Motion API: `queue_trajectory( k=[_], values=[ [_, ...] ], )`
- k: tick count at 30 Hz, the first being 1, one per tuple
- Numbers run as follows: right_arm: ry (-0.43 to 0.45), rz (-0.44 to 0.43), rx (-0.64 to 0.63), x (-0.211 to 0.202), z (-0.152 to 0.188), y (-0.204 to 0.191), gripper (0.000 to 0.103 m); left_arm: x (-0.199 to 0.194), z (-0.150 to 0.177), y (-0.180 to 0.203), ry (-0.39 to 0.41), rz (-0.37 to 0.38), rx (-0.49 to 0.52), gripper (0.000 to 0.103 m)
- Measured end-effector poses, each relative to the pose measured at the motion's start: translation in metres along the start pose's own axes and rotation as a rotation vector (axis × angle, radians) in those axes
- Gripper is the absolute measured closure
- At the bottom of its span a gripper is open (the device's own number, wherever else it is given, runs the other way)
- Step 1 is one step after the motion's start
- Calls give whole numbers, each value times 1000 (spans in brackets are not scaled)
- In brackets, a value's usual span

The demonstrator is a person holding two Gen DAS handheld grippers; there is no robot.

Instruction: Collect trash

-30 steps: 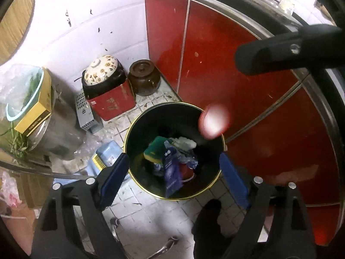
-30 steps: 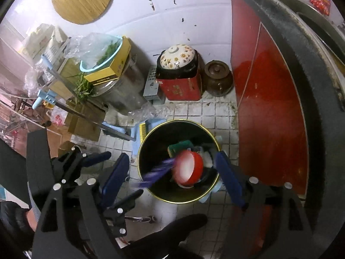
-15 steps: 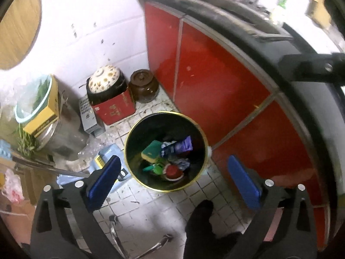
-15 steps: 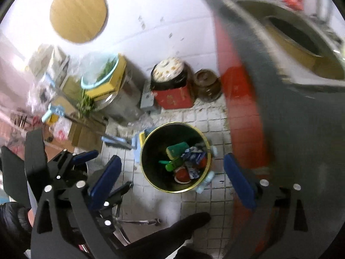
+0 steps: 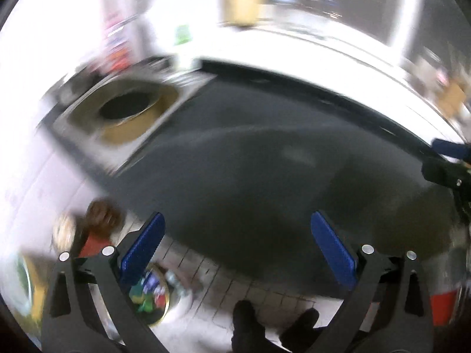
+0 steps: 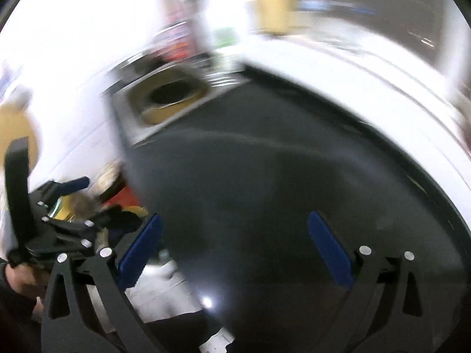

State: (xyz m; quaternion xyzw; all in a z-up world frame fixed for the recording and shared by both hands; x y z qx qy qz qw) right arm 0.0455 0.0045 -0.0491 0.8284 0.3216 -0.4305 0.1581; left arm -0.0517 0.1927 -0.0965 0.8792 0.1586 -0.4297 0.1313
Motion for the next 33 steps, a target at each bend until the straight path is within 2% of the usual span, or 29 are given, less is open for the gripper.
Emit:
queue_trajectory(
  k=[2, 5, 10, 14, 19, 33],
  values=[
    [0, 113, 136, -26, 26, 57, 7, 9, -17, 49, -17, 34, 84, 7],
    [-3, 242, 276, -56, 65, 116, 7, 18, -31, 99, -54, 93, 112, 7],
    [-31, 370, 427, -88, 117, 177, 7, 28, -32, 175, -89, 125, 194, 7],
    [-26, 378, 477, -101, 137, 200, 7, 28, -22, 208, -96, 127, 267, 7],
    [-16, 358, 511, -101, 133, 203, 7, 26, -20, 228, -100, 127, 298, 7],
    [-23, 325, 505, -90, 129, 202, 7, 26, -25, 228, -91, 115, 290, 7]
  ],
)
Point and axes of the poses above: each gripper's, at about its wrist camera, not at the fingertips, and x roughly the way its jaws point, y to its right, z to its underside, the point moved 4 cm from there along x, roughly the way its jaws point, and after that the axes turned 7 degrees about -x, right-handed, at the moved point
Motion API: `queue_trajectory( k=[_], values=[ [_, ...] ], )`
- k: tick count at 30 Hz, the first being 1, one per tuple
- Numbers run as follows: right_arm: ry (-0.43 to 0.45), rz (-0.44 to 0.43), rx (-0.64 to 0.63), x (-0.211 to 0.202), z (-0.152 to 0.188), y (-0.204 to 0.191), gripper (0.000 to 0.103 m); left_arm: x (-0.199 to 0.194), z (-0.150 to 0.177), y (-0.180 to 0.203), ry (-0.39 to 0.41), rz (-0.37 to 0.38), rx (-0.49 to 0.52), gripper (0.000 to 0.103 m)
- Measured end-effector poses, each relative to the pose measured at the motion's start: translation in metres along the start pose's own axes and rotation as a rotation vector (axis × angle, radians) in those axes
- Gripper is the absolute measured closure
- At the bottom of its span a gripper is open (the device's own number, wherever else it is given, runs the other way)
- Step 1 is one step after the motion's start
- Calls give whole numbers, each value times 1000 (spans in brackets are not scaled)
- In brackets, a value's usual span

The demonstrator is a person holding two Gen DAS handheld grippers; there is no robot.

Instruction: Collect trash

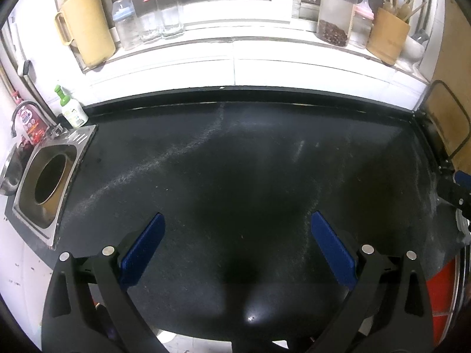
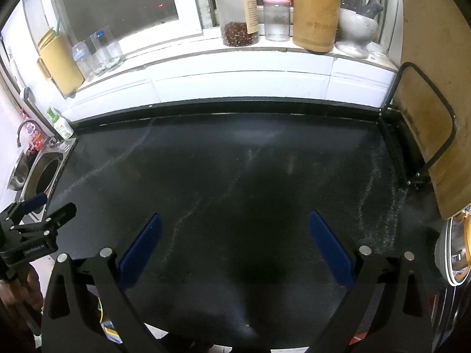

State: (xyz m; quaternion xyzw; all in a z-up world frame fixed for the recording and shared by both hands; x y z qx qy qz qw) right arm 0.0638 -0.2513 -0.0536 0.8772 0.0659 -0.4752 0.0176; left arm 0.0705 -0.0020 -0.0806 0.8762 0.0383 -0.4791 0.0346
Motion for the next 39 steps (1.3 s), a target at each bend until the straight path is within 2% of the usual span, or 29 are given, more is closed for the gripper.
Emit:
queue_trajectory(
  k=[39],
  values=[
    [-20, -9, -4, 4, 1, -1, 7, 4, 0, -5, -7, -6, -15, 7]
  ],
)
Point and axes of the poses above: each gripper's, at about its wrist camera, not at the fingertips, and x roughly the way its jaws point, y to its right, z to its underside, the point moved 4 cm from there along x, roughly the way its jaws point, and after that the axes turned 7 degrees about -x, right-handed, at the moved point
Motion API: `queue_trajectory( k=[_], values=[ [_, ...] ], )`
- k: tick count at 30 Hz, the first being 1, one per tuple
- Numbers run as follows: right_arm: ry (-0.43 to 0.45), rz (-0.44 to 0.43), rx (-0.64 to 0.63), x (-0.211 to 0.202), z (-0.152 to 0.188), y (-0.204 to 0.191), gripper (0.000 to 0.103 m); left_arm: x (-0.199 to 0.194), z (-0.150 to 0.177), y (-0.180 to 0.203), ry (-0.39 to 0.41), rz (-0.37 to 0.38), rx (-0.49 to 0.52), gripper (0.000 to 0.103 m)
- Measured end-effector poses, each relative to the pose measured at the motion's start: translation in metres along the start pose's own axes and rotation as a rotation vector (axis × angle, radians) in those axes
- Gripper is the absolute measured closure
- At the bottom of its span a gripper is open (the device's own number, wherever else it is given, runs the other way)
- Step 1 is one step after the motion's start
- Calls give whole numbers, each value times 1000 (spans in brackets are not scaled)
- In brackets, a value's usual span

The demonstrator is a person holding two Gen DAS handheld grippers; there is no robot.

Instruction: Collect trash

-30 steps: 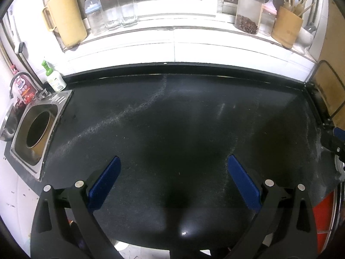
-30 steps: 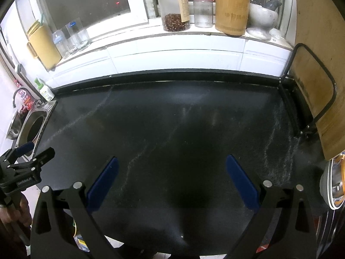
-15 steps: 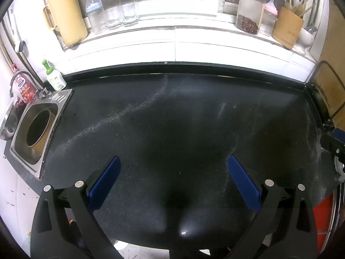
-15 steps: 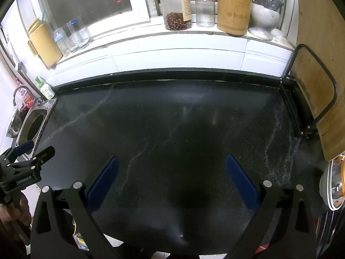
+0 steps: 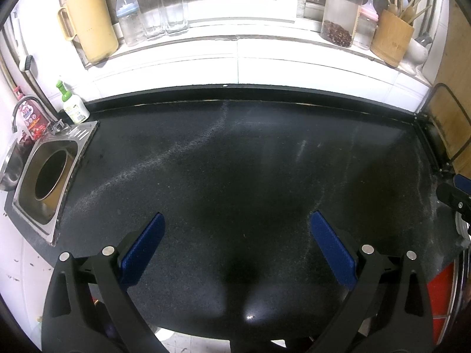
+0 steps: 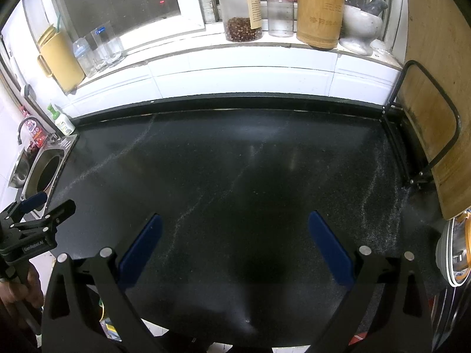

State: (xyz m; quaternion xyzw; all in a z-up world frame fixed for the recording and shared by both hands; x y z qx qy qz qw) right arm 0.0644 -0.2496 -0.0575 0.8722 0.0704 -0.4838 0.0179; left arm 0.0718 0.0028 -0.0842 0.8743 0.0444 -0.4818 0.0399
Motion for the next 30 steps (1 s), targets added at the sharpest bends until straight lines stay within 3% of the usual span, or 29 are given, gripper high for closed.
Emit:
queue_trajectory(
  k=[17, 30],
  values=[
    [1, 0, 1, -1, 0, 0, 7, 4, -1, -4, -30, 39, -38, 7],
    [-5, -1, 6, 2, -4, 0, 7, 2, -6, -2, 21, 14, -12, 7]
  ],
)
Point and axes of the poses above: each gripper's, at about its wrist camera, not at the fingertips, and x roughly the way its jaws point, y to its right, z to its underside, the point moved 4 cm from there along x, roughly the way its jaws point, and after that the axes turned 7 degrees about -x, right-handed, at the moved point
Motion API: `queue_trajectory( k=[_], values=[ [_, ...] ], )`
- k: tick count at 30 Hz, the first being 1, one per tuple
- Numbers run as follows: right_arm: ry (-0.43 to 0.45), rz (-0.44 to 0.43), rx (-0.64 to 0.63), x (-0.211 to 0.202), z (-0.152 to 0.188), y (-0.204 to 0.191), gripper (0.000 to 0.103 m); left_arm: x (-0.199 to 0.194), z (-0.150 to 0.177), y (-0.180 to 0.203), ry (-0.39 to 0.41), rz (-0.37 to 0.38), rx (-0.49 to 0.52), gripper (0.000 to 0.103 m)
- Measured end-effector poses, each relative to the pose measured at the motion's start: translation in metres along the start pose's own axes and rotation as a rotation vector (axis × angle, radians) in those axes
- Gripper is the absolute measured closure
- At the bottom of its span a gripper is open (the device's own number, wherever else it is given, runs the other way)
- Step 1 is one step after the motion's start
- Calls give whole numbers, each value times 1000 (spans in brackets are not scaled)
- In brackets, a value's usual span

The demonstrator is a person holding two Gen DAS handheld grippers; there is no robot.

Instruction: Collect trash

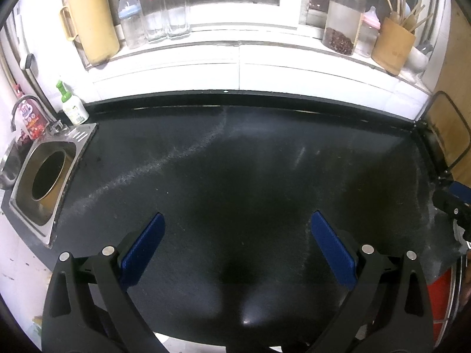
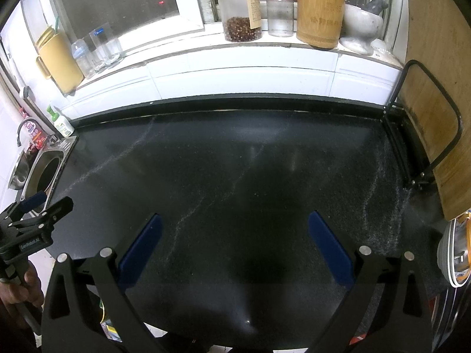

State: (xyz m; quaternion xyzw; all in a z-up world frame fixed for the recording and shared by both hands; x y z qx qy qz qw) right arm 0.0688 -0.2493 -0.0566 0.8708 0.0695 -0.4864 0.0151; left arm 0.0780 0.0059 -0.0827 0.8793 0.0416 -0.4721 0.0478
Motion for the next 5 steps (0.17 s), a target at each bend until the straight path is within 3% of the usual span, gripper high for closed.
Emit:
queue_trajectory(
  k=[5],
  values=[
    [1, -1, 2, 6, 0, 3, 7, 9, -1, 0, -18, 6, 13, 7]
  ],
)
Point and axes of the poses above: each gripper's, at about its wrist camera, not at the fingertips, and x roughly the way its jaws point, y to its right, z to its underside, the point moved 4 cm from there along x, roughly the way its jaws point, and after that the axes turned 7 degrees about -x, right-handed, at the moved point
